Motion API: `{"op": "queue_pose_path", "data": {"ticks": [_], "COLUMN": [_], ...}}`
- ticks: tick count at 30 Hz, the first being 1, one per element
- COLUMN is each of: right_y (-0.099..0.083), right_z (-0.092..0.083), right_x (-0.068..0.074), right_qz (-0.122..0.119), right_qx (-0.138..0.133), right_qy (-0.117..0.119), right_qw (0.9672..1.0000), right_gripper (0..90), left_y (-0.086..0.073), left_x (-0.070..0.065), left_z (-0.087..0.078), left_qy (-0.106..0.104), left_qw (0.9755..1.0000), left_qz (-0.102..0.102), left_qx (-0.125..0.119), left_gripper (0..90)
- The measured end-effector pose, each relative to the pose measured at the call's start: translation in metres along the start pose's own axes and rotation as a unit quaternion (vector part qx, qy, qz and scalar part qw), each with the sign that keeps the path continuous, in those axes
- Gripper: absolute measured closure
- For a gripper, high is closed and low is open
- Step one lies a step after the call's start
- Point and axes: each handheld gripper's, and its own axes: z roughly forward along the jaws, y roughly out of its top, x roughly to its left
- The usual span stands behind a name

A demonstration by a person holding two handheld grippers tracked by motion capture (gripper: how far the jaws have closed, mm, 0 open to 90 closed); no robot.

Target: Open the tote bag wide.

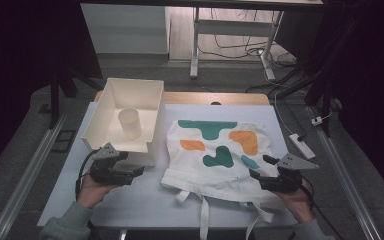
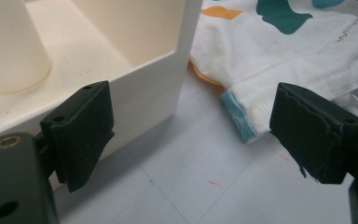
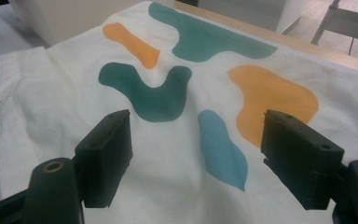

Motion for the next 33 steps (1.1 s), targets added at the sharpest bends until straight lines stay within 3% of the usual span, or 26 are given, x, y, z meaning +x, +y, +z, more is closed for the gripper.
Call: {"op": "queue_pose_path", "data": {"ticks": [8, 11, 15, 25, 29, 32, 33], "right_y": [0.003, 0.003, -0.002, -0.002, 0.009, 0.014, 0.017], "right_z": [0.002, 0.001, 0.005, 0.007, 0.006, 0.003, 0.000], "right_x": [0.004, -0.002, -0.006, -0.005, 0.001, 0.004, 0.008], "right_qz": [-0.010, 0.007, 0.010, 0.004, -0.015, -0.019, -0.033], "right_qx": [0.001, -0.004, 0.004, 0.008, 0.004, 0.004, 0.012], "right_qy": [0.002, 0.001, 0.000, -0.004, 0.004, 0.018, 0.020], "right_qw": [0.9999, 1.0000, 0.9999, 1.0000, 0.9999, 0.9997, 0.9992], "right_gripper": [24.7, 24.7, 24.7, 24.9, 25.7, 26.1, 26.3], "left_y": [-0.002, -0.002, -0.004, -0.010, -0.009, -0.004, -0.002], "left_x": [-0.006, -0.001, 0.004, 0.002, -0.002, -0.006, -0.007], "left_z": [-0.003, -0.003, -0.002, 0.001, -0.005, -0.011, -0.010], "left_qy": [0.001, 0.002, 0.008, 0.012, 0.027, 0.026, 0.024], "left_qw": [0.9999, 1.0000, 0.9999, 0.9999, 0.9996, 0.9997, 0.9997], "left_qz": [0.013, -0.001, -0.009, -0.006, -0.004, 0.002, 0.006], "left_qx": [0.000, -0.005, -0.003, 0.006, 0.005, -0.004, -0.005], "left_gripper": [14.0, 14.3, 14.4, 14.6, 15.8, 16.6, 17.1]}}
